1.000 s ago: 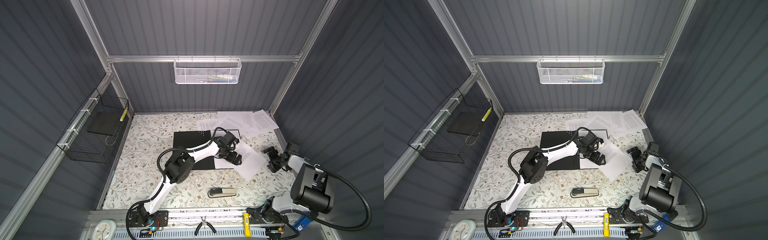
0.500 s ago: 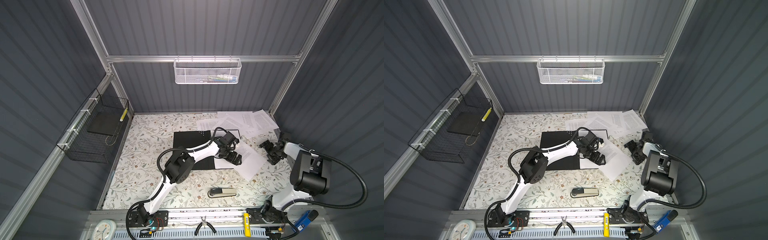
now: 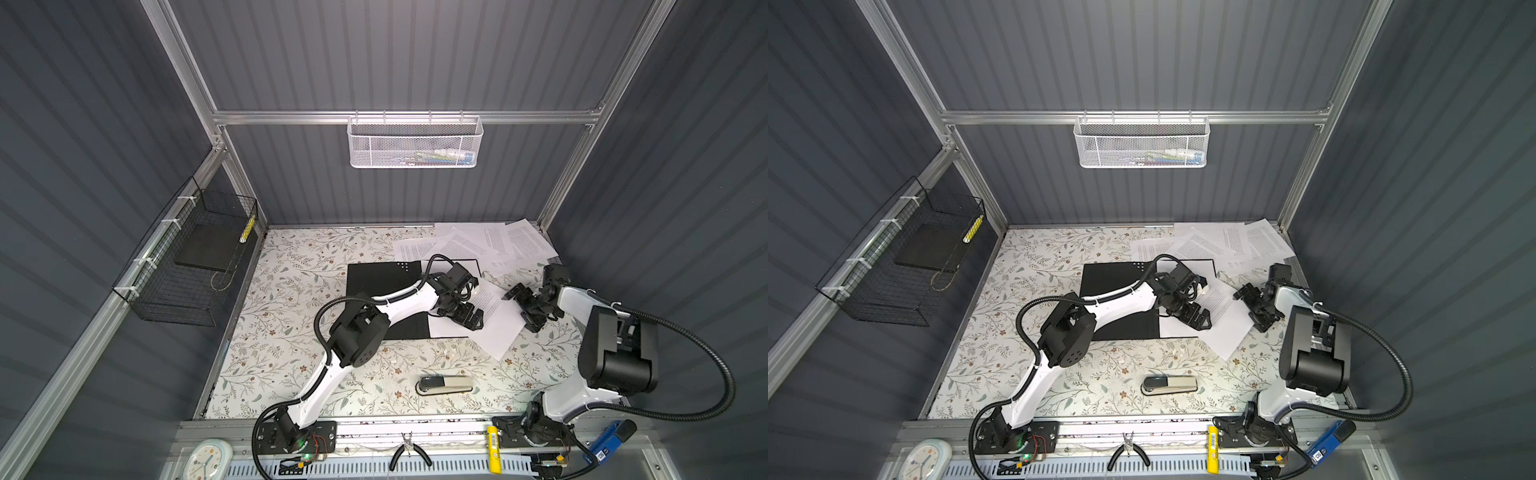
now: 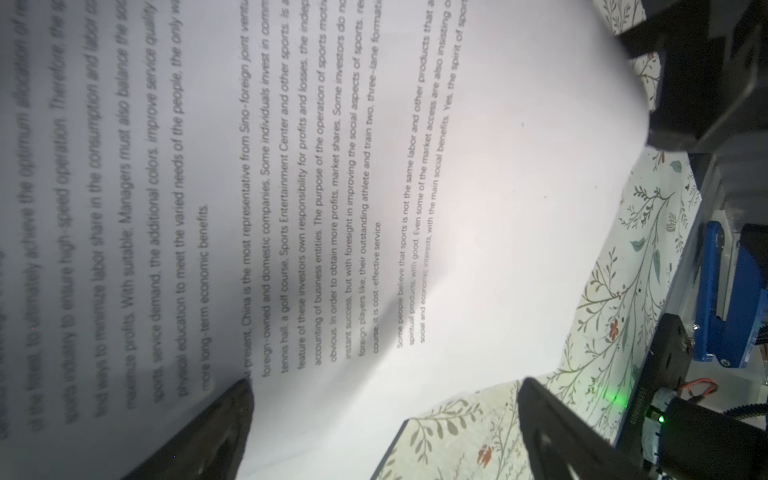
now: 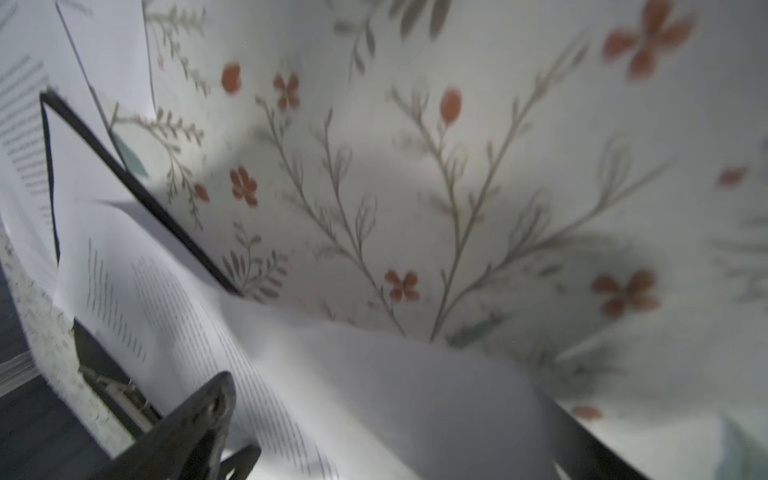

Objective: Put the files into the folder

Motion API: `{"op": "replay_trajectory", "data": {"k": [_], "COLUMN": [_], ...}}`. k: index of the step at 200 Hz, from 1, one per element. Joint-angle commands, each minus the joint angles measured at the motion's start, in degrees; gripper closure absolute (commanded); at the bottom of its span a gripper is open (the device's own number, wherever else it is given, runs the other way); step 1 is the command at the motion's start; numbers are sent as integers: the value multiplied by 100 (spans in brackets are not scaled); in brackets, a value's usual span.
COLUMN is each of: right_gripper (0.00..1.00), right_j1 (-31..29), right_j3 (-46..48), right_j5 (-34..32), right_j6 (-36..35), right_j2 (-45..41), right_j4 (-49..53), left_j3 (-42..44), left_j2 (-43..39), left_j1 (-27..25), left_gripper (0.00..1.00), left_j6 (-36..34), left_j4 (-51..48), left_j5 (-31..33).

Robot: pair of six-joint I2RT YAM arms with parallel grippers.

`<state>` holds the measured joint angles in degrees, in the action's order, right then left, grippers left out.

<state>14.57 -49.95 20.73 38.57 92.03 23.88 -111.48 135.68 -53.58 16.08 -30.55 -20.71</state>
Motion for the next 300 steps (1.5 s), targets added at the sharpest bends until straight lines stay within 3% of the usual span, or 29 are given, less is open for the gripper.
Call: {"op": "replay_trajectory", "data": {"k": [1,37,94,116,128,157,169,196,224,243,300], "right_gripper": [1,1,1,9,17,48,68,100,100,100,100], "right_j1": [-15,-10,12,17,16,12,13,-5,-83,-212,-864], "right_j3": [484,1166,1823,1917,1984,2258,2336,2496,2616,2633,2484], "right_j5": [1069,1708,1618,1553,1490,1383,1323,1294,1293,1173,112], "right_j6": [136,431,476,567,659,914,956,1101,1471,1804,2632], "right_j2": [-457,-1080,-1394,-1439,-1482,-1677,-1768,-1974,-2214,-2456,-2890], "right_j4": [-552,-1615,-2449,-2548,-2581,-2737,-2700,-2756,-3046,-3288,-3892], "left_j3": [-27,3,56,48,34,21,-9,-234,-486,-456,912], "left_j2": [205,196,145,143,143,118,76,-196,-789,-1359,-3349], "left_j1": [53,75,68,78,83,92,107,190,213,226,417], "left_gripper": [0,0,0,0,0,0,0,0,0,0,0], "left_j6": [-117,-111,-113,-117,-109,-110,-107,31,314,475,265], "left_j4": [-138,-116,-86,-83,-93,-116,-128,-8,445,690,484], "left_j5": [-21,-29,-16,-25,-12,-21,-70,-504,-1077,-1132,628]}}
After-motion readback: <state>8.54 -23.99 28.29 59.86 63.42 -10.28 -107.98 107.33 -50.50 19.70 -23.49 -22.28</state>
